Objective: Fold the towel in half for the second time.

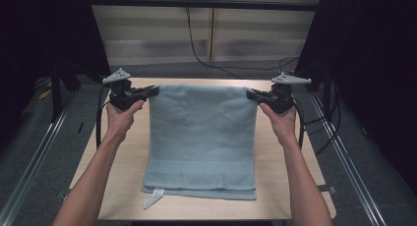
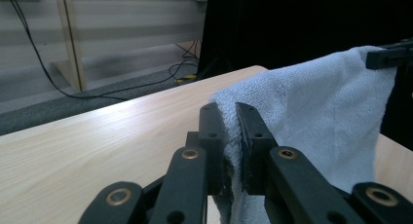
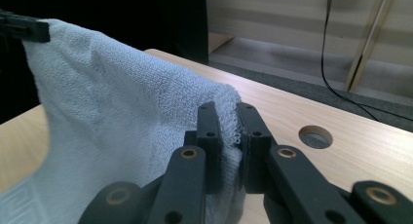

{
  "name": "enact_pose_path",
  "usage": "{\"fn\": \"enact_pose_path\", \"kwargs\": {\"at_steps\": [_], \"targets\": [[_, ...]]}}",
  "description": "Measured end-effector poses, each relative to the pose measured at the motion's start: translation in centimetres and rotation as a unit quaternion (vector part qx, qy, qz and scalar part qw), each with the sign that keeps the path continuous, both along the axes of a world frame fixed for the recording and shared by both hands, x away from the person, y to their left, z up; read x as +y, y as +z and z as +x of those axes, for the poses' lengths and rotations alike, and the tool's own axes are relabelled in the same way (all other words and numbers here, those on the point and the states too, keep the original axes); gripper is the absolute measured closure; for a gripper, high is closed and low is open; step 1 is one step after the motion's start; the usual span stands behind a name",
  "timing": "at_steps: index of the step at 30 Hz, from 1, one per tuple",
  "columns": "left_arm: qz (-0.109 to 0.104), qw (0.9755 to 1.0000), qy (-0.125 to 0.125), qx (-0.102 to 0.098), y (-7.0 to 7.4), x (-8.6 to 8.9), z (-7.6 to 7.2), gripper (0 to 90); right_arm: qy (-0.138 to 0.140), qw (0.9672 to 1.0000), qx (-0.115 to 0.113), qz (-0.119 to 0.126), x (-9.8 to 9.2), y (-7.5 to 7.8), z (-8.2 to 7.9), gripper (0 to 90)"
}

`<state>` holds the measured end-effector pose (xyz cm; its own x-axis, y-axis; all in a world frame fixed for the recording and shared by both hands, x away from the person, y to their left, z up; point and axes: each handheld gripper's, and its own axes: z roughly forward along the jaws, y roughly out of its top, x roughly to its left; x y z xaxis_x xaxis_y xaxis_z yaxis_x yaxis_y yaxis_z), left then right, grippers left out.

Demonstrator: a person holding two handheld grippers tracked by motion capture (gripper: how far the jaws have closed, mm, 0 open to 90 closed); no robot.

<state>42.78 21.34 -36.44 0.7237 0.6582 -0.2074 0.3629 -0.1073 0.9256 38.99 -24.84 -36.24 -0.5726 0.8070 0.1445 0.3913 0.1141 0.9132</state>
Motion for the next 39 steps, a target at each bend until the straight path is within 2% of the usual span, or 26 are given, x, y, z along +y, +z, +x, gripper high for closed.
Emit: {"fn": "enact_pose_path", "kwargs": {"at_steps": [6,8,10,14,18,19,21,22,24,28,31,32,33,34,36,39], "targets": [[-0.007,0.9999,-0.012,-0.005,-1.8,1.0,-2.8,82.4,0.029,0.9995,-0.003,-0.014,0.1,-0.4,-3.0,81.7],[0.001,0.9997,-0.022,-0.008,-2.3,1.4,-3.9,82.4,0.04,0.9991,0.0,-0.01,0.1,-0.8,-4.2,81.6],[-0.002,0.9995,-0.032,-0.006,-2.7,1.8,-5.1,82.3,0.053,0.9985,0.008,-0.007,0.1,-1.5,-5.5,81.5],[0.018,0.9988,-0.046,-0.004,-3.6,2.3,-7.1,82.2,0.065,0.9977,0.021,-0.002,0.2,-2.9,-7.7,81.1],[0.018,0.9984,-0.053,0.001,-5.1,2.7,-9.6,82.1,0.078,0.9966,0.027,-0.001,0.5,-4.2,-10.1,80.7],[0.022,0.9979,-0.059,0.011,-5.7,2.8,-10.4,82.1,0.081,0.9962,0.032,-0.003,0.5,-4.6,-10.8,80.6],[0.026,0.9975,-0.063,0.017,-6.4,2.9,-11.2,81.8,0.084,0.9956,0.04,-0.007,0.7,-5.6,-11.9,80.1],[0.029,0.9968,-0.068,0.029,-6.8,3.0,-11.6,81.6,0.086,0.9952,0.043,-0.013,0.7,-6.0,-12.5,79.8],[0.038,0.996,-0.072,0.038,-7.7,3.1,-12.5,80.9,0.089,0.9945,0.053,-0.017,0.7,-6.9,-13.7,77.8],[0.054,0.9925,-0.091,0.06,-9.1,3.3,-14.1,78.9,0.098,0.9917,0.072,-0.042,1.0,-8.0,-15.4,74.4],[0.042,0.9915,-0.102,0.069,-9.3,3.7,-15.4,72.3,0.101,0.9908,0.08,-0.042,0.8,-8.3,-16.5,67.8],[0.037,0.99,-0.115,0.071,-9.3,3.8,-15.6,66.8,0.102,0.9911,0.078,-0.032,0.6,-8.3,-16.8,65.6],[0.04,0.9899,-0.118,0.068,-9.3,3.8,-15.8,61.0,0.1,0.9918,0.075,-0.026,0.4,-8.2,-17.1,63.5],[0.05,0.9909,-0.108,0.062,-9.1,3.8,-16.1,58.0,0.1,0.9921,0.074,-0.021,0.2,-8.1,-17.3,61.4],[0.052,0.9917,-0.099,0.062,-9.0,3.8,-16.0,50.0,0.093,0.9933,0.067,-0.016,-0.2,-7.8,-17.5,60.3],[0.052,0.9947,-0.064,0.061,-8.8,3.8,-15.0,42.0,0.073,0.9956,0.059,-0.008,-0.7,-7.7,-17.0,54.7]]}}
